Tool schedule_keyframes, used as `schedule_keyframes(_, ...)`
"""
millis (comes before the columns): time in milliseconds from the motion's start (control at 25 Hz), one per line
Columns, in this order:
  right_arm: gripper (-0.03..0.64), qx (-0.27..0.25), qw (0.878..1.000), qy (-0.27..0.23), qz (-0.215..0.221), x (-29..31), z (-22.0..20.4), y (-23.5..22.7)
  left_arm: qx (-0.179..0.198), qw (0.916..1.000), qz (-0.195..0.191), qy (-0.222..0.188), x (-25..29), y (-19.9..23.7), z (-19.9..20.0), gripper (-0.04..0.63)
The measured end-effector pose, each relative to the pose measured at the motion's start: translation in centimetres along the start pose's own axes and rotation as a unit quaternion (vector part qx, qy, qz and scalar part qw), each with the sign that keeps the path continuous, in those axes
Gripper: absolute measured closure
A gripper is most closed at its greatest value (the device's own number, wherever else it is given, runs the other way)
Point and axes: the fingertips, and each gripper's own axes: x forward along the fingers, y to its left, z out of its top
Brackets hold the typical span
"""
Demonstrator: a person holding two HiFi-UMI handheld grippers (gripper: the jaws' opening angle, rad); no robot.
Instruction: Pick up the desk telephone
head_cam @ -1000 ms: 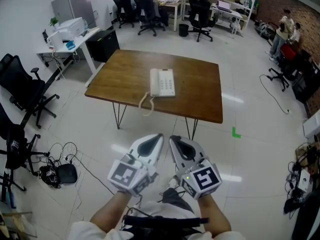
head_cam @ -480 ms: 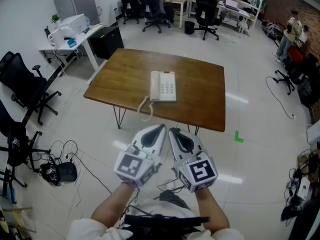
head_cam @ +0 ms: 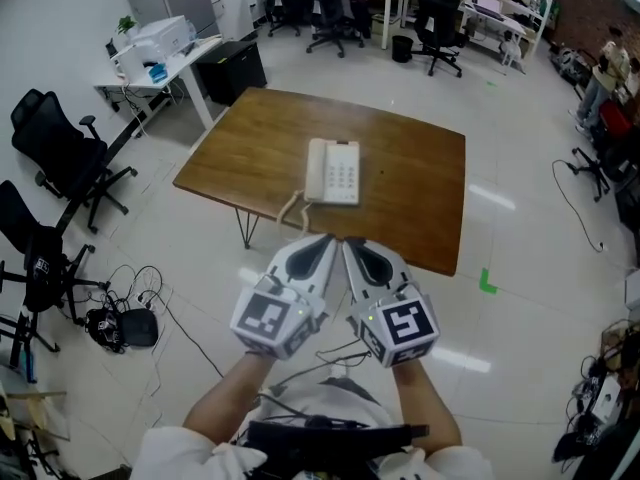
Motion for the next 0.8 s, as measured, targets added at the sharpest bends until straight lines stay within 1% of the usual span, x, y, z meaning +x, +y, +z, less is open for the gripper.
schedule_keyframes(240, 0.612, 0.006, 1.0, 0.004, 0.009, 0.7, -0.2, -2.2, -0.008, 0.9996, 0.011, 0.025, 2.0, 0.1, -1.0, 0.594)
schedule_keyframes(360, 0.612, 0.01, 1.0, 0.007, 0.01, 0.5, -0.5, -3.0, -0.003, 0.9998, 0.01, 0.017, 2.8, -0.5, -1.1, 0.594)
schedule_keyframes(480, 0.612, 0.012, 1.0, 0.002, 0.01, 0.1, -0.3, -3.8, 0.001, 0.9996, 0.01, 0.027, 3.1, -0.9, -1.7, 0.594)
schedule_keyframes(800, 0.612, 0.019, 1.0, 0.009, 0.012, 0.0, -1.4, -4.5, -0.009, 0.9994, 0.018, 0.028, 3.4, -0.6, -2.4, 0.594)
